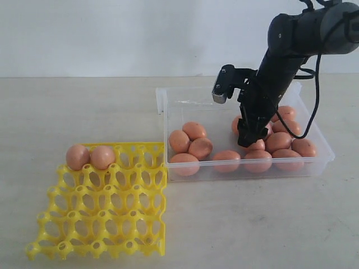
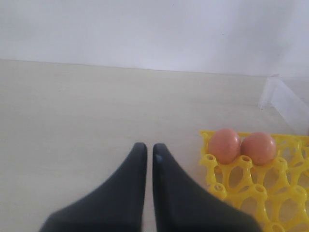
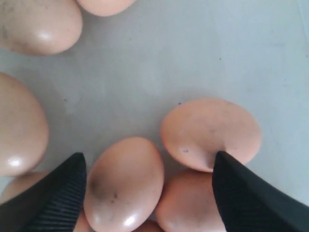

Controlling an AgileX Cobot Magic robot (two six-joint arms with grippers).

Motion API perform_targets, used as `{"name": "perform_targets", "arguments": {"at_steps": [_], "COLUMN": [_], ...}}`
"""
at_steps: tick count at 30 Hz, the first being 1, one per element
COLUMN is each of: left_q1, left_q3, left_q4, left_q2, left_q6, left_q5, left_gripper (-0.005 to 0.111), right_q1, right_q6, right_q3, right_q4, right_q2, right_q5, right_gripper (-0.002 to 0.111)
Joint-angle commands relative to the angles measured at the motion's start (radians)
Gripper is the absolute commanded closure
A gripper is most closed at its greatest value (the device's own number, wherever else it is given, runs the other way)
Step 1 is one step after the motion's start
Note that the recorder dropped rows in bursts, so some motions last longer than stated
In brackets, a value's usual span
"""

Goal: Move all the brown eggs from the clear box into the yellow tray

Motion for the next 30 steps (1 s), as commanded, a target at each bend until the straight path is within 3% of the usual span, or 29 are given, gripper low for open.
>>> {"name": "perform_targets", "arguments": {"at_steps": [1,11,17,30], "left_q1": [-0.006,-0.006,-0.006,-0.006], "left_q3": [0.004,0.004,0.004,0.004], "left_q4": [0.005,0.005,0.005,0.005], "left_q2": [-0.004,-0.004,-0.004,-0.004], "left_q6": [0.000,0.000,0.000,0.000], "left_q5": [-0.005,-0.005,-0.005,-0.005], "left_gripper": [0.103,0.103,0.103,0.103], "right_q1": [-0.003,-0.003,-0.003,-0.003], "right_q6": [0.025,0.100,0.132,0.155], "right_q3": [0.017,0.015,0.015,0.015], "right_q4": [-0.006,0.003,0.023,0.010], "right_q2": [0.020,-0.055,-0.068,-0.015], "right_q5": [0.035,-0.002,0.090,0.115], "right_gripper": [0.043,0.043,0.043,0.043]}}
